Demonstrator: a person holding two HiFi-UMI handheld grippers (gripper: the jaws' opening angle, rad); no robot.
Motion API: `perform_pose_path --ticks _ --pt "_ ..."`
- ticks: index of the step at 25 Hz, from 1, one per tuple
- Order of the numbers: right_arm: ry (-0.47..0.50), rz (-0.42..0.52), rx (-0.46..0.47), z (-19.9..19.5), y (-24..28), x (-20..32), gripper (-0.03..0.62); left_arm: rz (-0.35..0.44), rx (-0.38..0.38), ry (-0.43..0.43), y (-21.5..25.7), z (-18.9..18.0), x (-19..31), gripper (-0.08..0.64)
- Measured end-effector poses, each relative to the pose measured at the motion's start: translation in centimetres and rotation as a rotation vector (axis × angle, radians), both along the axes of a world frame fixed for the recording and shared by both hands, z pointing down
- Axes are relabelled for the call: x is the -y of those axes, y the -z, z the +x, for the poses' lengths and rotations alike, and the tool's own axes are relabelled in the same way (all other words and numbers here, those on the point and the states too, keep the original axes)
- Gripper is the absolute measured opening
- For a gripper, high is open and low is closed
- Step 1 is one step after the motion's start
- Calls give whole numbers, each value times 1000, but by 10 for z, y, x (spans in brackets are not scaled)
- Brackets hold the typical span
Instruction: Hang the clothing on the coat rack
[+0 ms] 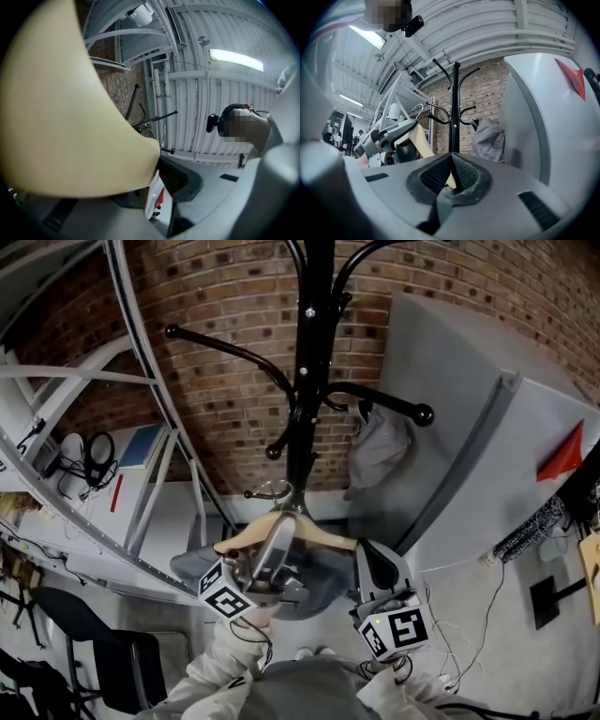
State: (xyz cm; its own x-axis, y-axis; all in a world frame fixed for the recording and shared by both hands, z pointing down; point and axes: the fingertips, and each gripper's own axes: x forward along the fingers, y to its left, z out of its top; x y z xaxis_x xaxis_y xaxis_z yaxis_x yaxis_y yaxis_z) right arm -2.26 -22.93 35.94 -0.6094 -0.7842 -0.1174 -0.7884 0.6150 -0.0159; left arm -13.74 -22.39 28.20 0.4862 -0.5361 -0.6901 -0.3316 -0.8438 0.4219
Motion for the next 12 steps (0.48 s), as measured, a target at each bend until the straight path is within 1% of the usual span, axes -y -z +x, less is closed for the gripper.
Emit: perform_pose_path --ticks 7,12 --pt "-4 29 7 1 8 11 23 22 1 4 13 -4 19 94" --pt "1 28 4 0 7 20 23 13 -13 1 14 -8 35 95"
